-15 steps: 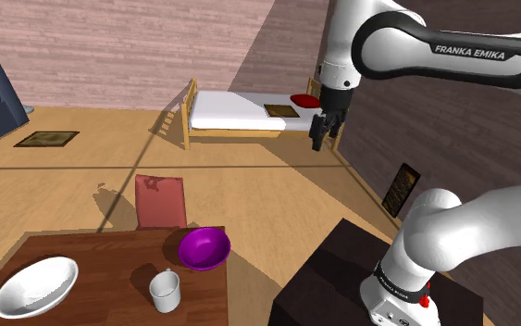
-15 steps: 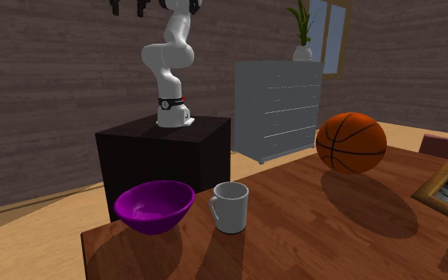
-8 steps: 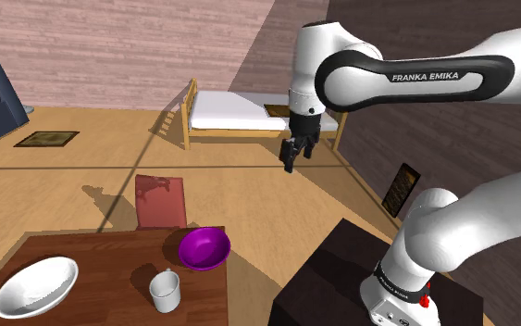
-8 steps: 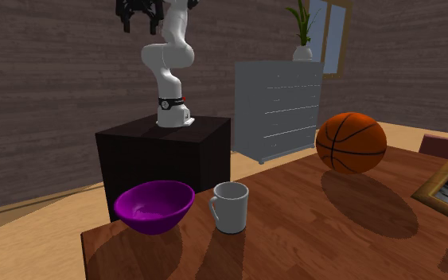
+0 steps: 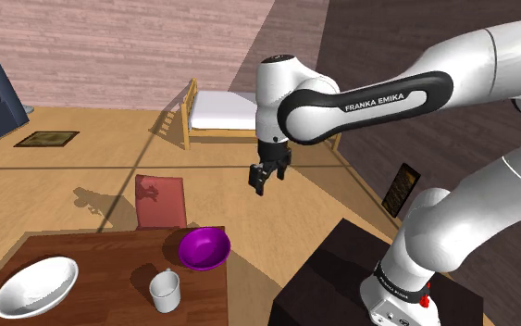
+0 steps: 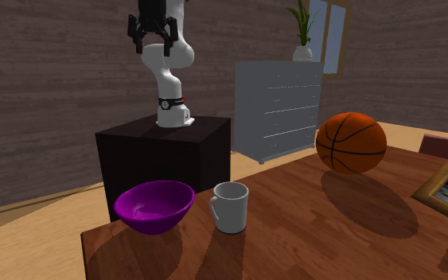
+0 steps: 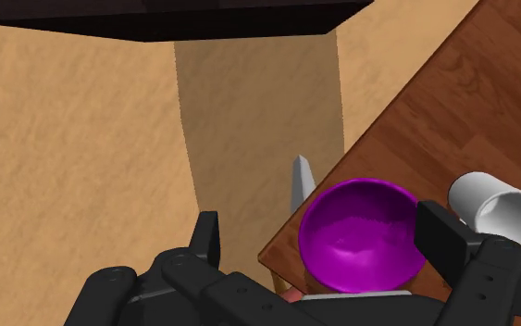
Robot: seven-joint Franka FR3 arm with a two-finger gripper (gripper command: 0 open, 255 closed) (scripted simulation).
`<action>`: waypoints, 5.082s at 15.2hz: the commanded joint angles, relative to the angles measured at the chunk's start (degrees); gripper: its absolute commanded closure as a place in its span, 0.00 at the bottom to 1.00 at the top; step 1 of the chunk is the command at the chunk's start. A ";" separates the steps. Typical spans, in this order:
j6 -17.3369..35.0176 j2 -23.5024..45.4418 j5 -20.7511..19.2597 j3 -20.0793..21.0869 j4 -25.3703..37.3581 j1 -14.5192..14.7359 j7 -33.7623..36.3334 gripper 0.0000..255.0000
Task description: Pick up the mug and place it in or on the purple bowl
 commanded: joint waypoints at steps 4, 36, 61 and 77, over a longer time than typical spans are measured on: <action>6.63 9.89 -1.28 4.42 2.39 0.41 6.00 0.00; 8.81 83.91 -23.98 2.34 66.54 23.56 30.67 0.00; 11.98 87.47 -24.74 1.48 66.97 23.98 30.95 1.00; 6.49 78.47 -23.09 3.45 63.31 22.41 30.66 1.00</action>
